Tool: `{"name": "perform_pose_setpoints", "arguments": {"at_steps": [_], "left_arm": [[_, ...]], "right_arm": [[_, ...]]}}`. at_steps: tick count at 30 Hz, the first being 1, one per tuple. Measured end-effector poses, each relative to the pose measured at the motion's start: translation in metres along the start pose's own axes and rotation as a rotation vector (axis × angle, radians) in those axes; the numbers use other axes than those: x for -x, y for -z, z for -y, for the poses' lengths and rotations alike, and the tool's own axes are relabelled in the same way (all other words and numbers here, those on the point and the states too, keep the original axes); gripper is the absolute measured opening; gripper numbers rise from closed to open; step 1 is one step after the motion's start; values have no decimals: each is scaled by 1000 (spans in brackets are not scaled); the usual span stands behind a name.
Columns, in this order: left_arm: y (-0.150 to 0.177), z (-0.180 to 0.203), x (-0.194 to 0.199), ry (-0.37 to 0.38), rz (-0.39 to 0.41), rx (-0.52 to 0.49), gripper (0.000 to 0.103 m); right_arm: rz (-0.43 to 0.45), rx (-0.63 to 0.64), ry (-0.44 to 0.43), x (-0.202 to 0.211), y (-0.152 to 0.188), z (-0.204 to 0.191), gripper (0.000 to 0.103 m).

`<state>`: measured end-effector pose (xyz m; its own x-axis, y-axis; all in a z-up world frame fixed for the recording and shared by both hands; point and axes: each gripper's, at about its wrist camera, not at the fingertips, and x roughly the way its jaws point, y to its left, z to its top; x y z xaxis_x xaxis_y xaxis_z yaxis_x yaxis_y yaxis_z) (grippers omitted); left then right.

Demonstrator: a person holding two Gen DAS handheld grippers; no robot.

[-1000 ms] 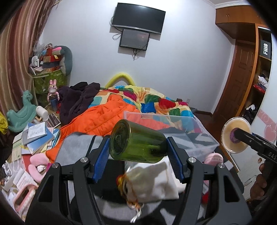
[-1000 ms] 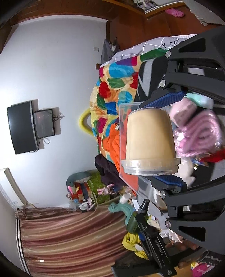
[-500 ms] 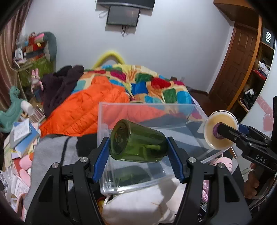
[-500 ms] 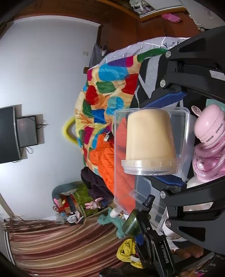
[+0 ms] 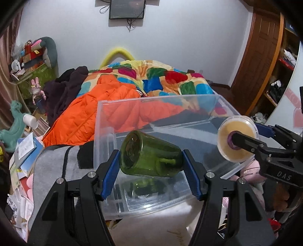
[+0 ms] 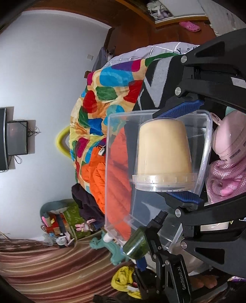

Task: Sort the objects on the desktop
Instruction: 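Carry the bottle over the clear box with left tool while right tool carries the jar, then release the bottle into the box with left tool while right tool releases the jar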

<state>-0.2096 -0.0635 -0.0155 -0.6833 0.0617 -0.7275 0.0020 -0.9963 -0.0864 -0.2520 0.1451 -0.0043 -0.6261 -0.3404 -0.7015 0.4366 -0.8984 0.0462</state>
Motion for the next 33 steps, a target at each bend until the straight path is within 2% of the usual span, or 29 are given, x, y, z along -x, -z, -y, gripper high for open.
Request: {"name": "perform_pose_setpoints", "arguments": {"at_steps": [8,15,17,24,29,33], "left_arm": [[6,9,1,-40,-5,-63,65],[6,7,7,-11,-22,-64,68],[8,8,14,-38,-4,-77,77],[9,7,37,-24,10,-89,81],[5,4,58,-31,26,-79,83],[6,-1,80,-41,62,-54,90]], "right_arm": [[-27,77,50,-7,6,-12,63],[-70,84,75,-7,3,-16,66],[-75,74,62,-3,2,-15,66],[-57,112,68,22,3,-24,67],[-28,149,72,40,12,-30,75],[-12,157,83,52,19,-28,75]]}}
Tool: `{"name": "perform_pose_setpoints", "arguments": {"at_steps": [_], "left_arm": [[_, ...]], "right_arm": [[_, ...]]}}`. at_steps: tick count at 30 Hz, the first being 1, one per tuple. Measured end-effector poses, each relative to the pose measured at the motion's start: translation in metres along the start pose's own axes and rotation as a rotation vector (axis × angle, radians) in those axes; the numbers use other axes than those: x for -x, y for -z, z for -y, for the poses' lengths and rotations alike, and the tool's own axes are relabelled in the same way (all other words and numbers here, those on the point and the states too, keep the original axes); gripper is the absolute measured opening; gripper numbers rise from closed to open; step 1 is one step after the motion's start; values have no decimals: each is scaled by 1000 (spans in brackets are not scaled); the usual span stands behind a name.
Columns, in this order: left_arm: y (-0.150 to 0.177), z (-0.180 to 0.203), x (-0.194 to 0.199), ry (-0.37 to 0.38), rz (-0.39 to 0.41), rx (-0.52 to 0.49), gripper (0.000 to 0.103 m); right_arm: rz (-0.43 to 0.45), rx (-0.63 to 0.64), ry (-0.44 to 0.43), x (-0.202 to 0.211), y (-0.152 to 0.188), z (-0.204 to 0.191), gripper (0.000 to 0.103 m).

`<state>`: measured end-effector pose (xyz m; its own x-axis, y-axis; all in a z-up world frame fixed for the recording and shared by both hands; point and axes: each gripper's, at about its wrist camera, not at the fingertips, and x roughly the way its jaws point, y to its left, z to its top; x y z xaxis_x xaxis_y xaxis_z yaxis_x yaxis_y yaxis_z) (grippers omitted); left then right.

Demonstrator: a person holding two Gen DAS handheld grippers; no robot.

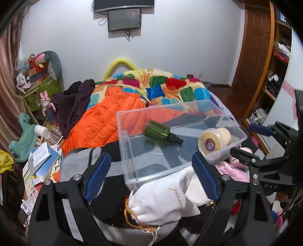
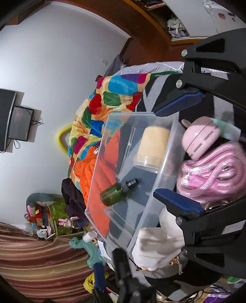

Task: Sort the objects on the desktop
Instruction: 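Release the bottle into the box with left tool while right tool releases the jar, then grasp the white drawstring pouch with left tool while right tool grasps pink fan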

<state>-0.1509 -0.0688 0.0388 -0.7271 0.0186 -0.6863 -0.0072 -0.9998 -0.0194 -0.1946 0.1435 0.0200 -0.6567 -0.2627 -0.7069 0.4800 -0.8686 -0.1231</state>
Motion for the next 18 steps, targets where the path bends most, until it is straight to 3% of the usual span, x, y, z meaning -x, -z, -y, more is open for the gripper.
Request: {"name": "perform_pose_setpoints", "arguments": {"at_steps": [4,9,12,18], "left_arm": [[-1,-1,14,-9,10,1,90],[3,3,27,-37,36,-28,90],[7,8,35,-67,54,-66,90],[9,6,51,-65,101,-89,90]], "right_arm": [[14,-23,-15,13,5,9,75],[48,-26,20,35,13,25,76],[69,-38,36,47,21,34,82],[86,-63,58,61,35,52,83]]}}
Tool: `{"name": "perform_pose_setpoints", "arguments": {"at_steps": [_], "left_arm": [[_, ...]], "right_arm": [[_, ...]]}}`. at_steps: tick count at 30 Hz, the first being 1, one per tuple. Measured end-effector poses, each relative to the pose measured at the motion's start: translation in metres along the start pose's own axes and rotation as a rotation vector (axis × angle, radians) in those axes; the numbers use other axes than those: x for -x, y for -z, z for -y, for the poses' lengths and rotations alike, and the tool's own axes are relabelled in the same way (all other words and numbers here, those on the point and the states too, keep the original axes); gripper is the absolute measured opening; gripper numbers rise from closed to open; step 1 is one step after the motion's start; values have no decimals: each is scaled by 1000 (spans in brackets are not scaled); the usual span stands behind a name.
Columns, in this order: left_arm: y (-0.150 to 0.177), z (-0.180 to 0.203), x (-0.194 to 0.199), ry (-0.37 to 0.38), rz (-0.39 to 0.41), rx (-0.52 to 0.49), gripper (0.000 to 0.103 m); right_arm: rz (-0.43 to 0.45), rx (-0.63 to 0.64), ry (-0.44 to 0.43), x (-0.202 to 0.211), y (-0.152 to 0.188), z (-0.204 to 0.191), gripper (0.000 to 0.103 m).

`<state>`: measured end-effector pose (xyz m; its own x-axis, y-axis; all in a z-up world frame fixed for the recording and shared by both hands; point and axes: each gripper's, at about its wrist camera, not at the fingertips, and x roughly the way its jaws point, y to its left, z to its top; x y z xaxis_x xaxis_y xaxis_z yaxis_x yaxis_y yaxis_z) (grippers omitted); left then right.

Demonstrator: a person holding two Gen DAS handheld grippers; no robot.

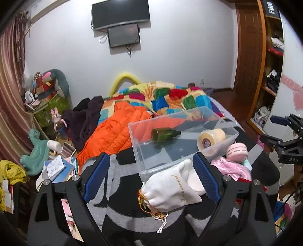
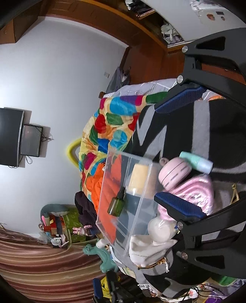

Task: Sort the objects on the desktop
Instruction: 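Grasp the white drawstring pouch with left tool while right tool grasps pink fan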

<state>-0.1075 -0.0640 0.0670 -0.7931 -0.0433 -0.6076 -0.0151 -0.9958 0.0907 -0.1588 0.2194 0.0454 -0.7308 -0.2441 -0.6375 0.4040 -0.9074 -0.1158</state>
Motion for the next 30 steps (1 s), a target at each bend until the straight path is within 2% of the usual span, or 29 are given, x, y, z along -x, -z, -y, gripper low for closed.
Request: {"name": "perform_pose_setpoints", "arguments": {"at_steps": [4,7,14,18,22,25,27,30], "left_arm": [[7,-8,0,4,-7,41,90],[16,-14,-8,18,-46,81,90],[39,-3,-27,39,-121,56,90],[51,9,-34,36,-151,17,91],[60,16,-44,83,-206,28,91],[65,21,-55,81,-228,23,91],[66,21,-61,85,-244,33,92],[66,17,-72,137,-282,85,92]], "right_arm": [[7,-12,-7,4,8,5,83],[7,-6,-2,2,13,6,83],[-8,57,56,-11,29,3,83],[-42,74,40,-27,36,0,83],[-78,57,-11,-42,40,-2,83],[-89,54,-18,-51,41,-5,83],[-94,56,-15,-55,42,-7,83],[-94,57,-24,-61,43,-8,83]]}}
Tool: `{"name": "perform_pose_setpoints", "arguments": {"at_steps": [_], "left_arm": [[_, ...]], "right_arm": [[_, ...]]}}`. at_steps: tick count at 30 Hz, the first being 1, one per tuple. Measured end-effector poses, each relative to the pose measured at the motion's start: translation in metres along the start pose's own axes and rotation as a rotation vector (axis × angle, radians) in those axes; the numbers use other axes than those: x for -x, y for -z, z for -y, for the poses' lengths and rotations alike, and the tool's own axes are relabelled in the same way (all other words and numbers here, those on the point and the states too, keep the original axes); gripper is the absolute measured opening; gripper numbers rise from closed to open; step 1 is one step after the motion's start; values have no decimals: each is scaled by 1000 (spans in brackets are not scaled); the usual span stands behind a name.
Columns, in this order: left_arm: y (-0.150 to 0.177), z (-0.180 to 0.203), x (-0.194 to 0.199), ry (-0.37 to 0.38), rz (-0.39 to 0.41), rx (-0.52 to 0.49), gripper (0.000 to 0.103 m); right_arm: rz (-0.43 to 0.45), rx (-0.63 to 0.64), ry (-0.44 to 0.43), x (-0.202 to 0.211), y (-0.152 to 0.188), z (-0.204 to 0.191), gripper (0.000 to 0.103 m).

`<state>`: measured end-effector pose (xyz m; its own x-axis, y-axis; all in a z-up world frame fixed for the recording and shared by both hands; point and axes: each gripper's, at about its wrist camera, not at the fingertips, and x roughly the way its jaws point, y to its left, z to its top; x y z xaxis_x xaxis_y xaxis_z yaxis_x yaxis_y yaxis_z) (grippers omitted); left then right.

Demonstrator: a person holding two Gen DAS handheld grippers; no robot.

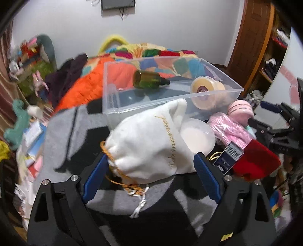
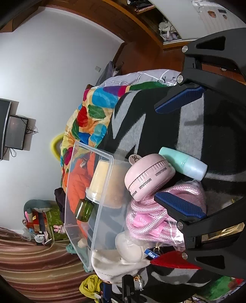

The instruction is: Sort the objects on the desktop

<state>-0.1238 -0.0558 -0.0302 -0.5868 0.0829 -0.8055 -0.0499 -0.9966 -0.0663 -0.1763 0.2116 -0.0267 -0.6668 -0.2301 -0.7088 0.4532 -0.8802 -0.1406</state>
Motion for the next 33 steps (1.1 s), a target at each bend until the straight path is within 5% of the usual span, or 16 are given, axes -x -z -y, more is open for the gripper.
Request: {"name": "perform_pose_setpoints", "arguments": {"at_steps": [12,18,21,26,33], "left_arm": [[-11,-7,-25,42,-25,61,96],[-15,-7,-36,48,-24,66,97],[-16,-11,-36,64,-12,83,97],[-11,-23,-25,88,3,88,63],[-1,-30,-1,113,5,80,49]], "right_arm": [[8,-9,-37,-15,-4,-4,80],[-28,-19,-143,-23,-5,-8,51],[-20,-12,-138,-21,-2,-11,49],[-25,-36,-167,-18,0,-6,42],[-16,-70,-172,-11,0,1,39]]}}
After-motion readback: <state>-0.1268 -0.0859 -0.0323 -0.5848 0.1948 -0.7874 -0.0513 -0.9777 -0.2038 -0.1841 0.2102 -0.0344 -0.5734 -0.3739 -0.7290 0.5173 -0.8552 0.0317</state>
